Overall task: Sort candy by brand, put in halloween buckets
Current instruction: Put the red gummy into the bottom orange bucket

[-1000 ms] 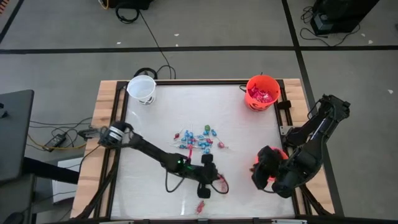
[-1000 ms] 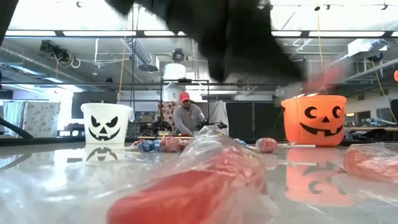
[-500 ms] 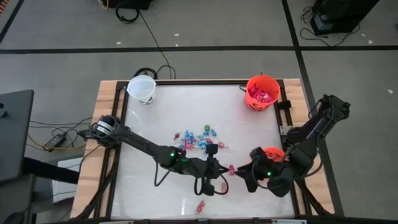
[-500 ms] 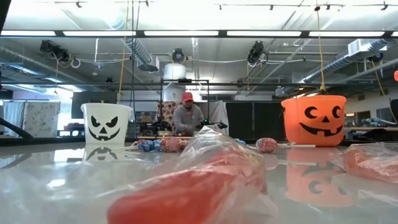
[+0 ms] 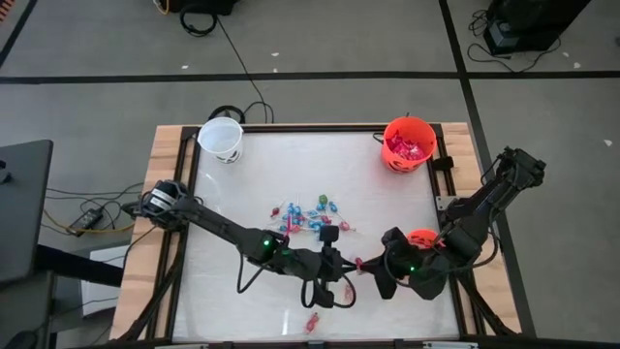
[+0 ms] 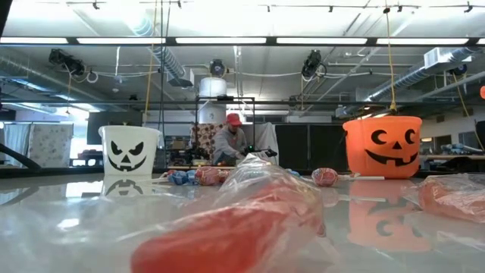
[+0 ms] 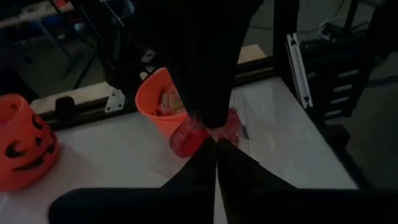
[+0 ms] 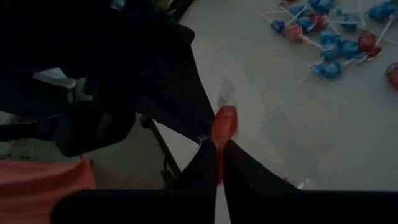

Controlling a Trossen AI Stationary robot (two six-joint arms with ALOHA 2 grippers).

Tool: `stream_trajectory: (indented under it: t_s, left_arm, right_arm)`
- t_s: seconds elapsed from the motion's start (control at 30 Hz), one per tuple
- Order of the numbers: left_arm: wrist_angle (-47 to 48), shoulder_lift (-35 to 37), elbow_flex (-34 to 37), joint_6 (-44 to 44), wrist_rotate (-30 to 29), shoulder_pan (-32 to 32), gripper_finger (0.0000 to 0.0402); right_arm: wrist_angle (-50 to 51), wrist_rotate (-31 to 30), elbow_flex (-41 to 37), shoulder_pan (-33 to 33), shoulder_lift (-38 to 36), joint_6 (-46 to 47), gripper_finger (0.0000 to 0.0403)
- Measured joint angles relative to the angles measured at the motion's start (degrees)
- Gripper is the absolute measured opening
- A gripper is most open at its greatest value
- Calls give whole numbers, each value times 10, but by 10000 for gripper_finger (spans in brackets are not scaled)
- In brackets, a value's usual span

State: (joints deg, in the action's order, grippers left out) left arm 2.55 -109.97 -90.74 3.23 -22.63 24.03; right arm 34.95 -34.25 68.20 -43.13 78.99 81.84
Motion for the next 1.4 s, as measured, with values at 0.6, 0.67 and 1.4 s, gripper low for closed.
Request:
stream_trajectory:
  t_s: [0.6, 0.67, 1.4]
  left_arm:
    - [90, 1, 19, -150, 53, 4, 122]
    - [100, 1, 20, -155, 53, 4, 118]
    - [134, 2, 20, -203, 52, 4, 108]
  right_arm:
    - [347, 122, 0, -63, -12, 264, 7]
    - [371, 147, 1, -79, -15, 280, 7]
    - [413, 266, -53, -139, -13, 366, 36]
